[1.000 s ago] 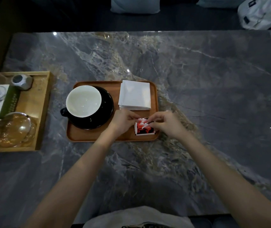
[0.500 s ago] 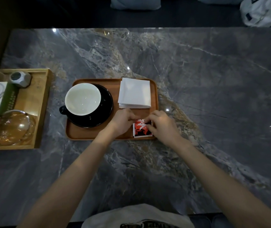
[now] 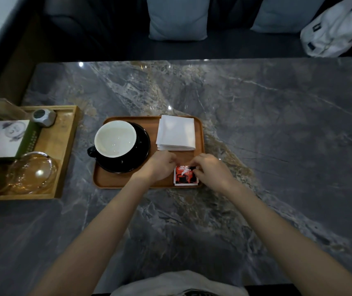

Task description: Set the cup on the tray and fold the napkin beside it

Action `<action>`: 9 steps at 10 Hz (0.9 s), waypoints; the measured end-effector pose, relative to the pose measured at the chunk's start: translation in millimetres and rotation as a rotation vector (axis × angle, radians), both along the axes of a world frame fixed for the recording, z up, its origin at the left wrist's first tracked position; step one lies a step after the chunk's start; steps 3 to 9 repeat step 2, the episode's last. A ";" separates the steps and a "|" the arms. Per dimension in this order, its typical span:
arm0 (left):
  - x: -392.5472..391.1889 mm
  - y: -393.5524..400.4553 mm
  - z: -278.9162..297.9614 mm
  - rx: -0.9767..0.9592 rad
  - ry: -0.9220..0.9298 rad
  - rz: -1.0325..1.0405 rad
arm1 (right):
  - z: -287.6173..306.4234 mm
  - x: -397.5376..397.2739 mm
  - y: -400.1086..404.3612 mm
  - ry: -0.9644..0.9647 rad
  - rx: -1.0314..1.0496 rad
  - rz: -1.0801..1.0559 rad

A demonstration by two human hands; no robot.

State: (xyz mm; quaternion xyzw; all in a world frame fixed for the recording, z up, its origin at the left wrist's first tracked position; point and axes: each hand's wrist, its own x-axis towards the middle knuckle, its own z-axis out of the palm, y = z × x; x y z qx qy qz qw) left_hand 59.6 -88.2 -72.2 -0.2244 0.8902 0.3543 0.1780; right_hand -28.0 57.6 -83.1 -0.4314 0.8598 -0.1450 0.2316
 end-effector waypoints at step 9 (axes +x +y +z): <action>-11.4 -9.8 43.3 -0.124 -0.026 -0.036 | 46.0 -16.3 3.6 -0.136 -0.298 -0.255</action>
